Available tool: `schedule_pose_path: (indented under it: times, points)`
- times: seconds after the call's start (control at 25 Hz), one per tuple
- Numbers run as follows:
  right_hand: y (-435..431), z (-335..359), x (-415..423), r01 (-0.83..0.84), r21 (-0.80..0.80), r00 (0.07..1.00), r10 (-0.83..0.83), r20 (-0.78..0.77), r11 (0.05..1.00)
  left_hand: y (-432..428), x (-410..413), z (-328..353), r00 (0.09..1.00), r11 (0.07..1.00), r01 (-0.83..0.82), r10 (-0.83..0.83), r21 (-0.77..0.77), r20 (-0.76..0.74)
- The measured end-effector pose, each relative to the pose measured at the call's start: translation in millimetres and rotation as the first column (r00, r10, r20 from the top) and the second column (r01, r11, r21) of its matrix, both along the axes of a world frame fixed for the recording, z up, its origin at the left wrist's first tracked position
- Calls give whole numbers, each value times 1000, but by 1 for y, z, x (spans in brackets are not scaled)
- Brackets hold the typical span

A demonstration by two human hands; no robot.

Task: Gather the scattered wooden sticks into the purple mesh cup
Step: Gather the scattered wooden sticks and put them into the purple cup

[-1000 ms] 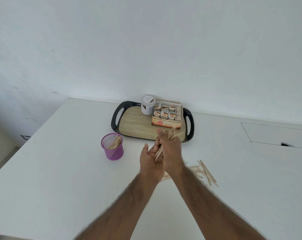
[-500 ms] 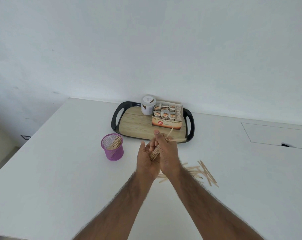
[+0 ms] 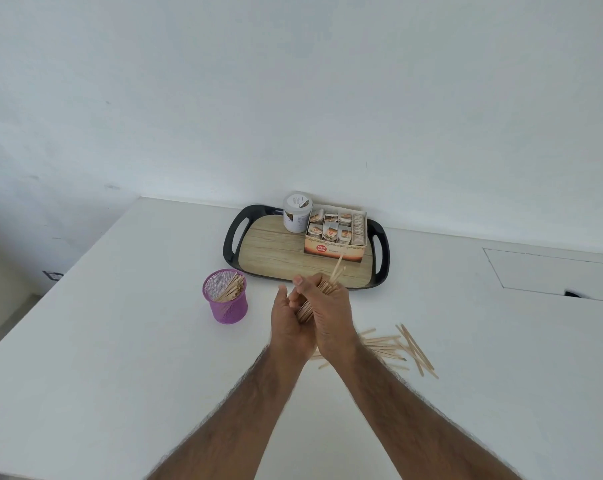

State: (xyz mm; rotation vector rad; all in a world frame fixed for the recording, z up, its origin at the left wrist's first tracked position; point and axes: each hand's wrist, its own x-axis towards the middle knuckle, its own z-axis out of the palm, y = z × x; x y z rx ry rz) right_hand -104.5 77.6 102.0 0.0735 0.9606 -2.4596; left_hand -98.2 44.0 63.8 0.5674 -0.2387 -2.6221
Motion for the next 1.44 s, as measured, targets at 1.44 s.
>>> schedule_pose_path:
  times: [1.44]
  points:
    - [18,33,-53,-47,96,994,56,-94,994,17,-4,40,977,996,32,-13,-85,212]
